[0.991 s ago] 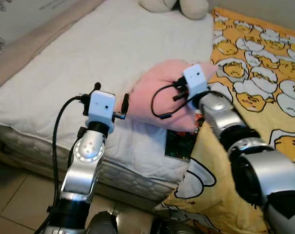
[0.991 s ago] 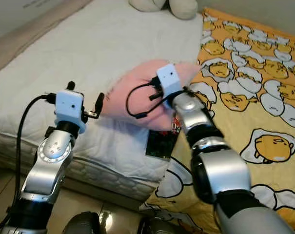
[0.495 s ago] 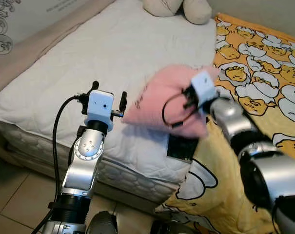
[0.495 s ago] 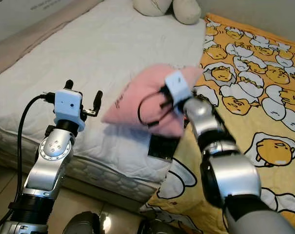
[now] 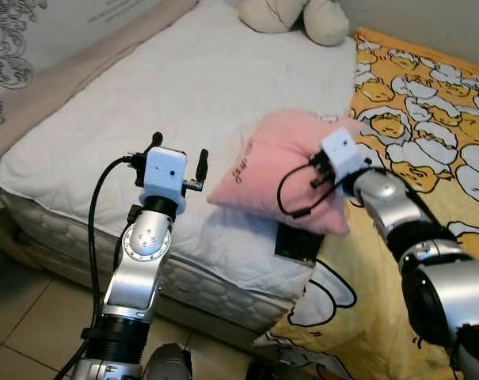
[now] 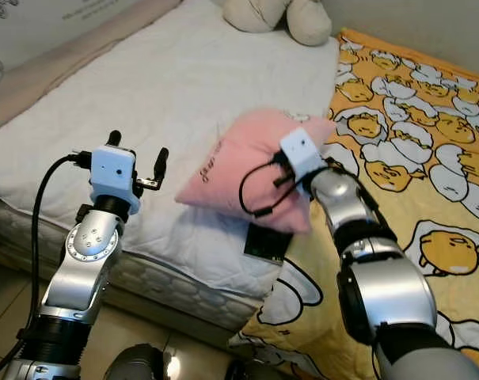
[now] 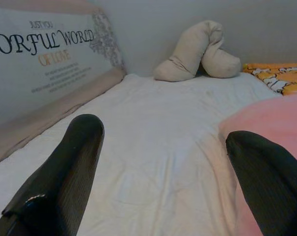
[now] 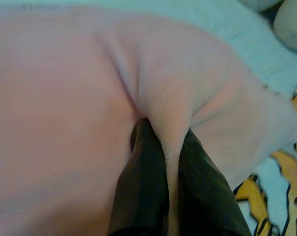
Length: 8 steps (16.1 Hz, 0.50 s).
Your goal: Clean up the room
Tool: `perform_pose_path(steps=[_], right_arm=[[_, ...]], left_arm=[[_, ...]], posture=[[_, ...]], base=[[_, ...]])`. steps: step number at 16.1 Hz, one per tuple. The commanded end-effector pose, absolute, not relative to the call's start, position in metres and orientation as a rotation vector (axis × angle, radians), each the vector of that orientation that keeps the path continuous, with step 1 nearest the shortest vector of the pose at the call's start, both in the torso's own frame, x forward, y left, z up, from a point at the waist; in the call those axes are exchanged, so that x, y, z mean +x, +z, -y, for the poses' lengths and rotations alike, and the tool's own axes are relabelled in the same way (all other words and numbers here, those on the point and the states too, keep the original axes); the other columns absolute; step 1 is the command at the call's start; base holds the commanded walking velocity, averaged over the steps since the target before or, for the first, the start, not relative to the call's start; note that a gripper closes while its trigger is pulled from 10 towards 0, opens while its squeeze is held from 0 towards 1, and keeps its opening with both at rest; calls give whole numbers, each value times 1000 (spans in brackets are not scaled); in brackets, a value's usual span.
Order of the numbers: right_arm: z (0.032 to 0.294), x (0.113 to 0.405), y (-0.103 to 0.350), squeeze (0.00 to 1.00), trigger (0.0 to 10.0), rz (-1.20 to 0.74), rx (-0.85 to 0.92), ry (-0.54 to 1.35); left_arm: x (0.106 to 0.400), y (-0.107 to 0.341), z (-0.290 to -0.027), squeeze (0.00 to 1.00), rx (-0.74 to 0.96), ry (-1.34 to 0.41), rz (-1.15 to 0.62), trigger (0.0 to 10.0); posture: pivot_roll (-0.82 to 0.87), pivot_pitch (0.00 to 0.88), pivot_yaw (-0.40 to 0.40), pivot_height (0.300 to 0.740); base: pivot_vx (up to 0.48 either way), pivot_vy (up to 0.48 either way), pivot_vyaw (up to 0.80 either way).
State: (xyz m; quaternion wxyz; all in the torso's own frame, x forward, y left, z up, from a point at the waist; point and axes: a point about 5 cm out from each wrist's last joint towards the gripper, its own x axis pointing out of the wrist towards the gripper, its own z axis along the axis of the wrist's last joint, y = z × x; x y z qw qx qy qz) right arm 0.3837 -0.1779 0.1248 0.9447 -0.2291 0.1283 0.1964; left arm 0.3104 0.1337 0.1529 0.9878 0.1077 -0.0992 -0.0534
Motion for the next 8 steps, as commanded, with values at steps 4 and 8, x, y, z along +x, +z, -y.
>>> perform_pose_path(steps=[4,8], right_arm=[[197,377,112,0,1922,-334,-609,339],[201,388,141,1000,10000,-164,-338,171]], left_arm=[[311,153,-128,0,210,-131,204,10000],[311,153,-129,0,215,-129,204,10000]], posture=[[200,0,-125,740],[208,0,-132,740]], base=[[0,0,0],[0,0,0]])
